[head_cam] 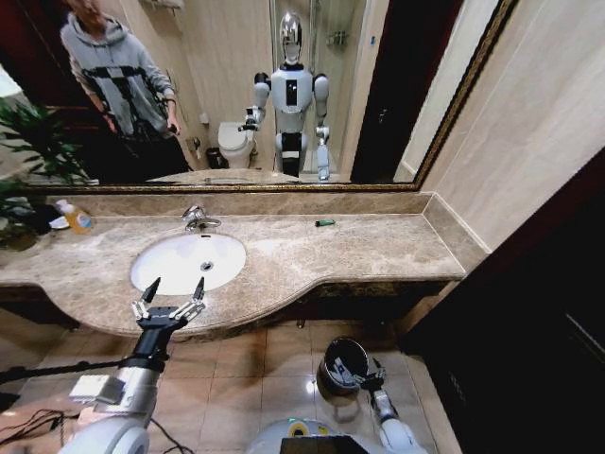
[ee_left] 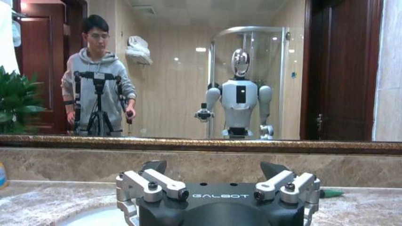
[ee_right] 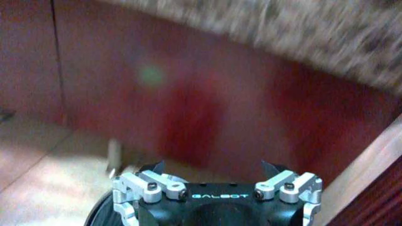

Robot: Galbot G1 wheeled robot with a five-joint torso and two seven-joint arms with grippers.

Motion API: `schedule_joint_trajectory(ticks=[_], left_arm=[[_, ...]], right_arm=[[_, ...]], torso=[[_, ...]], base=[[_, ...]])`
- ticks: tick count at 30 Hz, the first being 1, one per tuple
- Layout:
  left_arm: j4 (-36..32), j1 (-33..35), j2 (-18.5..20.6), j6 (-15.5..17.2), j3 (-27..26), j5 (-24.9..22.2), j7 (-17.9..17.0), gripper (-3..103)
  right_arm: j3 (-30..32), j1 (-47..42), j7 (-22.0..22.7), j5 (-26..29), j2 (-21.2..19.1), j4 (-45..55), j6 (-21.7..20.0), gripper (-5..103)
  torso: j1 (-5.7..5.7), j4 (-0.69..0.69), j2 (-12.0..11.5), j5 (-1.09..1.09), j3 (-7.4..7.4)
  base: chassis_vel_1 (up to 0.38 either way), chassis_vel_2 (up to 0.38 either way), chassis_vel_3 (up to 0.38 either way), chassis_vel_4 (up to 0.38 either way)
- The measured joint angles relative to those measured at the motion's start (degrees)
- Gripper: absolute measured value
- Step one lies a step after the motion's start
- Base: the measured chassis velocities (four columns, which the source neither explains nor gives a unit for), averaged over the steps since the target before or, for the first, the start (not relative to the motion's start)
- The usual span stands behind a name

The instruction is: Pick up the trash from the sink and place it in the trash bin.

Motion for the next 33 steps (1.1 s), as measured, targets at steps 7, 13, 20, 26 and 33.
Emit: schedule_joint_trajectory(ticks=[7, 13, 20, 26, 33], left_arm=[[0.0, 0.0, 0.0, 0.0, 0.0, 0.0, 0.0, 100], [0.0, 0.0, 0.0, 0.0, 0.0, 0.0, 0.0, 100], [0.0, 0.0, 0.0, 0.0, 0.0, 0.0, 0.0, 100], [0.0, 0.0, 0.0, 0.0, 0.0, 0.0, 0.0, 100], [0.0, 0.0, 0.0, 0.0, 0.0, 0.0, 0.0, 100]], right_arm=[[1.1, -7.7, 2.9, 2.5, -1.8, 16.1, 1.2, 100], [1.3, -16.4, 0.4, 10.4, -5.1, 33.1, -3.8, 100], [1.9, -22.7, -1.9, 15.3, -8.5, 46.0, -7.0, 100], [1.7, -22.3, -2.6, 16.0, -8.3, 55.4, -11.6, 100], [-2.8, -9.8, -4.4, 20.2, -14.7, 60.7, -22.2, 100]], torso=[[0.00, 0.01, 0.0, 0.00, 0.00], [0.00, 0.00, 0.0, 0.00, 0.00], [0.00, 0.00, 0.0, 0.00, 0.00], [0.00, -0.02, 0.0, -0.01, 0.00], [0.02, 0.02, 0.0, 0.01, 0.01]], base=[[0.000, 0.000, 0.000, 0.000], [0.000, 0.000, 0.000, 0.000], [0.000, 0.000, 0.000, 0.000], [0.000, 0.000, 0.000, 0.000], [0.000, 0.000, 0.000, 0.000]])
